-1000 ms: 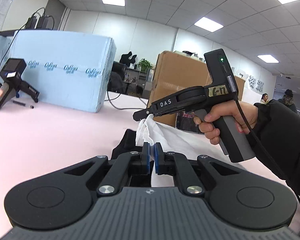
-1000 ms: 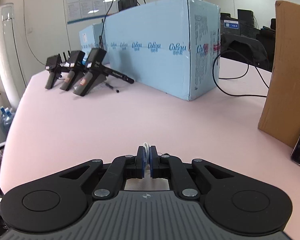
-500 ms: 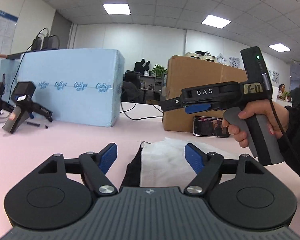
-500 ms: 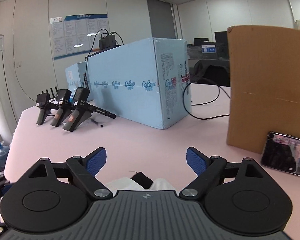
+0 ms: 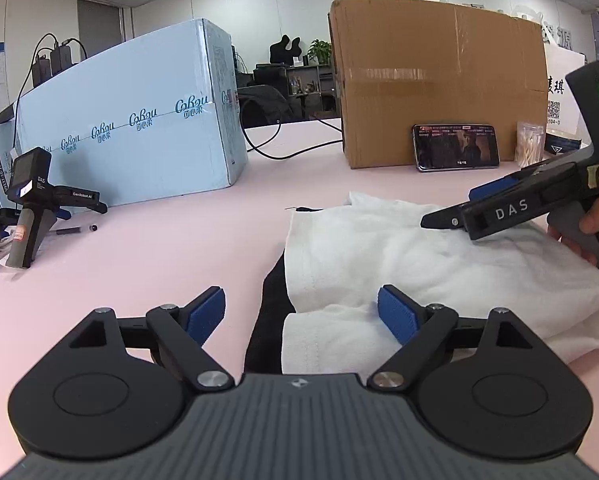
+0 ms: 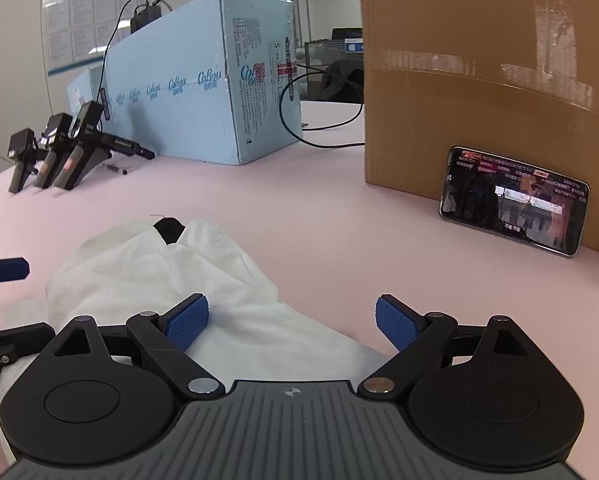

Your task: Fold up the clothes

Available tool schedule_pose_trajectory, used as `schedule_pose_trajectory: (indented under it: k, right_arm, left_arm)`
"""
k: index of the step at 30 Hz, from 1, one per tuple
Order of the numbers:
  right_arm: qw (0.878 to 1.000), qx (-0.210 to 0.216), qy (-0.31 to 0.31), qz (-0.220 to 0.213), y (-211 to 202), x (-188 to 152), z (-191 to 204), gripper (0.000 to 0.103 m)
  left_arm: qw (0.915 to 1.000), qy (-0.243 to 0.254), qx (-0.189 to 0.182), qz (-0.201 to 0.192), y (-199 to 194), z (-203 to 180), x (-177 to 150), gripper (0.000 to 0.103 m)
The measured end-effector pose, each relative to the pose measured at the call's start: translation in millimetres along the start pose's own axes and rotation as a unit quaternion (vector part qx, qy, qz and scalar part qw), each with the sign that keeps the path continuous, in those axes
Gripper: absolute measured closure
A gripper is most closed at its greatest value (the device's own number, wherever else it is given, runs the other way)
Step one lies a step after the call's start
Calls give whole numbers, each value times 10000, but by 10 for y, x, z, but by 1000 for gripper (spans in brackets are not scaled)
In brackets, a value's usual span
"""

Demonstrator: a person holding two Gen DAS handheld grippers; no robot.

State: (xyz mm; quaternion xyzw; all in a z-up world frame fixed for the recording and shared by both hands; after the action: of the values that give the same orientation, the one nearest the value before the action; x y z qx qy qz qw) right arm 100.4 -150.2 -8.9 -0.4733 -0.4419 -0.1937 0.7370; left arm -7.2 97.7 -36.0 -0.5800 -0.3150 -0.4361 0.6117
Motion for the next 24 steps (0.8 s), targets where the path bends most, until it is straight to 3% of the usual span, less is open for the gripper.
schedule_pose_trajectory:
  k: [2, 4, 9, 13, 15, 16, 18, 19, 22, 24]
  right_arm:
    - [9995, 51, 302, -121, -183, 16, -105, 12]
    - [9973, 183, 683, -219, -356, 6, -220, 12]
    - [9843, 570, 1669, -29, -619, -237, -472, 12]
    - [9713, 936, 2174, 225, -606, -388, -497, 19]
    - [9698, 1078, 2172, 258, -602, -405, -445, 36]
    - [9667, 1241, 2214, 316, -588, -413, -405, 51]
    - [9671, 1291, 2173, 301, -586, -428, -366, 56]
    - [9674, 1299, 2157, 282, -592, -422, -356, 61]
    - [9676, 1351, 2127, 138, -638, -376, -355, 83]
    - [9699, 1328, 2039, 62, -677, -356, -338, 87]
  left_arm:
    - [9983, -471, -306, -121, -99, 118, 31, 21]
    - [9952, -900, -372, -122, -149, 255, 26, 20]
    - [9925, -1073, -472, 340, -118, 358, -134, 20]
    - [9820, -1500, -893, 716, -39, 405, -245, 21]
    - [9803, -1497, -1036, 766, -24, 386, -277, 27]
    - [9784, -1542, -1152, 752, -24, 375, -287, 34]
    - [9769, -1568, -1260, 718, -26, 368, -299, 40]
    - [9757, -1581, -1345, 698, -33, 357, -302, 50]
    - [9734, -1565, -1552, 623, -60, 316, -302, 66]
    - [9726, -1550, -1640, 565, -74, 284, -275, 75]
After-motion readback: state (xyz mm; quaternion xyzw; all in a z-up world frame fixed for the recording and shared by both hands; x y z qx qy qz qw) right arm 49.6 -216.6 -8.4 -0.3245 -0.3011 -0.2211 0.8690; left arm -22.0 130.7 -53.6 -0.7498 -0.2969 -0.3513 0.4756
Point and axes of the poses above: each gripper's, at about its wrist camera, not at the fingertips, and y roughly the way its jaws point, z to its left, x to its top, the point moved 7 cm from there along y, roughly the way its jaws point, and after that the axes turned 3 degrees about y, right-handed, at the moved point
